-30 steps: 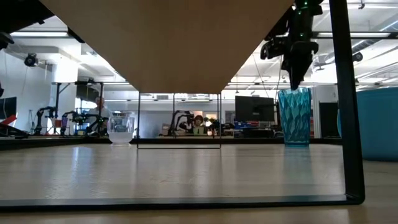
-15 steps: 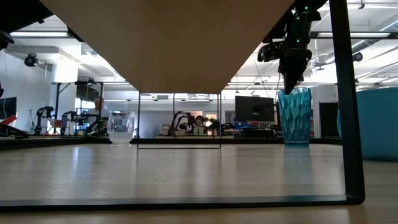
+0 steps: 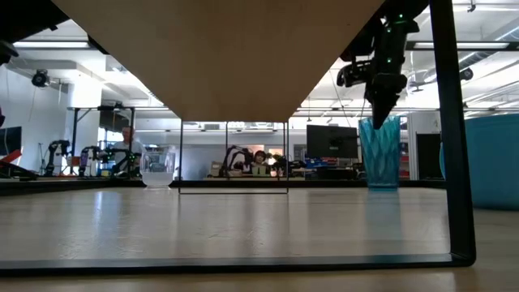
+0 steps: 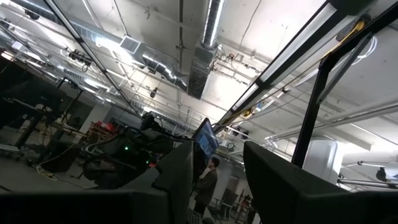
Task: Stack small to large cups/mugs on shelf
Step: Put the blue transparent cup on the shelf
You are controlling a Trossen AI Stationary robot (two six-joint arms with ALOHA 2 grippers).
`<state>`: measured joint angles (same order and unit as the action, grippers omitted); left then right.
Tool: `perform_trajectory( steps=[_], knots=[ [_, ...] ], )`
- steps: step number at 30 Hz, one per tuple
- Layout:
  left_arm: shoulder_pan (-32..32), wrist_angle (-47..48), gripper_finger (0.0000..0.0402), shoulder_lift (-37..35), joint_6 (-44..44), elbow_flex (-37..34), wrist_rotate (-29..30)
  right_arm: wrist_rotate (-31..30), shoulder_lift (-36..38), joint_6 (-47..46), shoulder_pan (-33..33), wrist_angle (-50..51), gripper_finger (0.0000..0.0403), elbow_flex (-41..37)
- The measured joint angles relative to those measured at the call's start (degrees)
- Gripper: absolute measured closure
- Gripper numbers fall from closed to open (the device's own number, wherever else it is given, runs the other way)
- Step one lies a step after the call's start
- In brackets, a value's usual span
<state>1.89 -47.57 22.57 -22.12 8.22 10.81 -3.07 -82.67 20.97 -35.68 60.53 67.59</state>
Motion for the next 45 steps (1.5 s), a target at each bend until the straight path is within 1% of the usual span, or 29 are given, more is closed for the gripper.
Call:
perform_trajectory(
  steps=[2, 9, 13, 17, 25, 31, 36, 39, 45],
  knots=[
    [0.0, 0.0, 0.0272, 0.0, 0.0, -0.1, 0.0, 0.0, 0.0, 0.0, 0.0, 0.0, 0.039, -0.1],
    [0.0, 0.0, 0.0272, 0.0, 0.0, -0.1, 0.0, 0.1, 0.4, -3.5, 0.3, 1.2, 0.0393, 2.1],
    [0.0, 0.0, 0.0272, 0.0, 0.0, -0.1, 0.0, 0.0, 1.0, -4.5, 1.2, 2.8, 0.0393, 6.0],
    [0.0, 0.0, 0.0272, 0.0, 0.0, -0.1, 0.0, 0.0, 1.5, -5.4, 3.1, 4.0, 0.0393, 11.8],
    [0.0, 0.0, 0.0272, 0.0, 0.0, -0.1, 0.0, 0.8, 1.7, -6.0, 9.9, 4.6, 0.0393, 25.3],
    [0.0, 0.0, 0.0272, 0.0, 0.0, -0.1, 0.0, 5.8, 1.6, -5.4, 16.7, 5.3, 0.0394, 32.8],
    [0.0, 0.1, 0.0272, 0.1, 0.0, -0.1, 0.0, 6.8, 1.6, -1.6, 23.1, 5.2, 0.0394, 35.3],
    [0.0, 0.1, 0.0272, 0.1, 0.0, -0.1, 0.0, 7.4, 1.5, -1.0, 25.8, 5.3, 0.0394, 35.8],
    [0.0, 0.0, 0.0272, 0.2, -0.1, -0.1, 0.0, 13.2, 0.3, -1.3, 28.1, 3.6, 0.0394, 36.1]
  ],
)
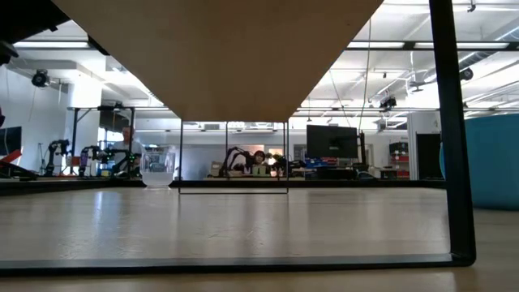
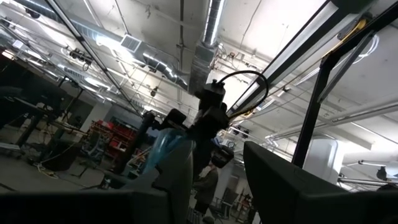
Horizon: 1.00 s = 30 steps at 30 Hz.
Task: Stack small to large cups/mugs on shelf
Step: Put the blue transparent cup on the shelf
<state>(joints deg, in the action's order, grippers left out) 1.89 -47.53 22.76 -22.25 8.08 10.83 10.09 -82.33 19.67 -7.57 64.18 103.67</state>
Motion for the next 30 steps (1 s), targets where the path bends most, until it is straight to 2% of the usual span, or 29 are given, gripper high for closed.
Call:
perform_trajectory(
  steps=[6, 14, 18, 21, 26, 30],
  knots=[
    [0.0, 0.0, 0.0272, 0.1, -3.4, 0.1, 0.0, 0.4, -5.7, -0.1, 0.5, 1.3, 0.0394, 5.5],
    [0.0, 0.1, 0.0272, 0.4, -3.4, 0.0, 0.0, 0.3, -17.2, -0.5, 0.4, 10.5, 0.0394, 23.7],
    [0.0, 0.2, 0.0272, 0.8, -3.4, 0.0, 0.0, -0.1, -22.5, -6.1, 0.3, 13.9, 0.0394, 31.3],
    [0.0, 0.2, 0.0272, 1.2, -3.4, 0.0, 0.0, -0.4, -23.4, -8.4, 0.3, 15.0, 0.0394, 30.4],
    [0.0, 0.4, 0.0272, 1.2, -3.5, -0.1, 0.0, -4.8, -25.1, -9.6, 0.3, 19.8, 0.0394, 29.7],
    [0.0, 0.4, 0.0272, 2.0, -3.5, -0.2, 0.0, -5.2, -25.7, -9.6, 0.4, 19.2, 0.0394, 29.5]
  ],
)
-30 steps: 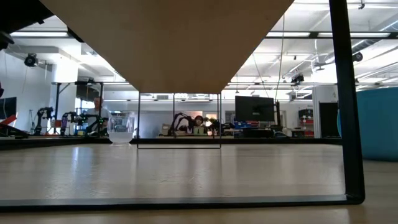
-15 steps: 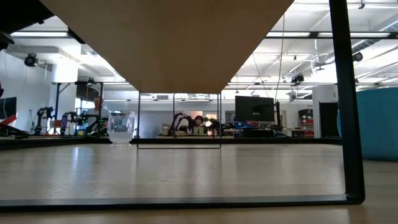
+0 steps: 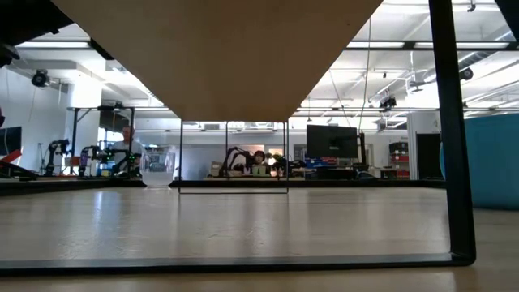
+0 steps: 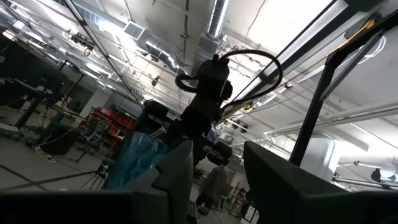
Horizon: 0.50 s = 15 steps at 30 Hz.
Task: Stack small to large cups/mugs on shelf
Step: Put the blue transparent cup on the shelf
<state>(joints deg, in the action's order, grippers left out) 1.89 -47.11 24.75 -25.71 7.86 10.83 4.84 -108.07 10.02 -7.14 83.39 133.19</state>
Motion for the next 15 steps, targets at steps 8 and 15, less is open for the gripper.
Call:
perform_trajectory(
  steps=[8, 15],
  knots=[
    [0.0, -0.1, 0.0272, 2.2, 0.0, 0.0, 0.0, 0.0, -2.0, -1.4, 0.2, 1.7, 0.0394, -0.5],
    [0.0, -0.4, 0.0272, 2.6, 0.0, 0.0, 0.0, -0.2, -4.2, 0.9, 0.3, 0.6, 0.0394, -0.3]
  ],
)
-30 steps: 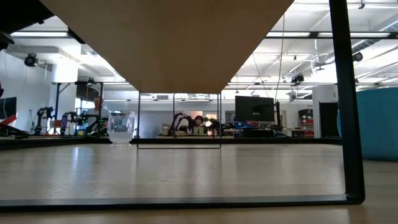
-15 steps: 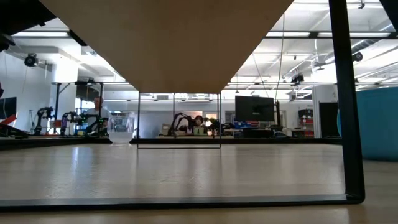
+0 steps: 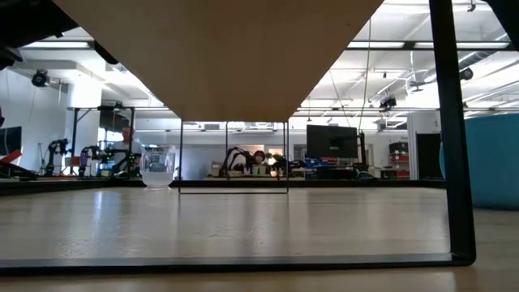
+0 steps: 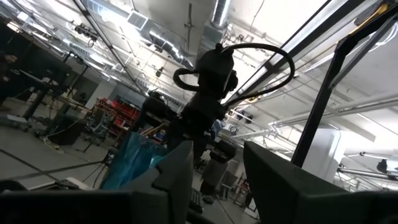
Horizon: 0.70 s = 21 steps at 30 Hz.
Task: Stack small to large cups/mugs on shelf
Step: Put the blue transparent cup on the shelf
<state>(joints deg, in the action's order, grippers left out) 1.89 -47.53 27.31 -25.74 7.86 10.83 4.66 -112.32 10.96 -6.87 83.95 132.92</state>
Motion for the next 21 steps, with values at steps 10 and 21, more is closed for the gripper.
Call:
perform_trajectory(
  steps=[10, 21],
  knots=[
    [0.0, 0.0, 0.0272, -0.5, 0.0, 0.0, 0.0, 0.2, -0.2, 0.2, 0.0, 0.8, 0.0388, 0.8],
    [0.0, 0.0, 0.0272, -0.7, 0.0, 0.0, 0.0, -0.2, -0.5, 0.9, 0.0, 0.0, 0.0322, 1.4]
  ],
)
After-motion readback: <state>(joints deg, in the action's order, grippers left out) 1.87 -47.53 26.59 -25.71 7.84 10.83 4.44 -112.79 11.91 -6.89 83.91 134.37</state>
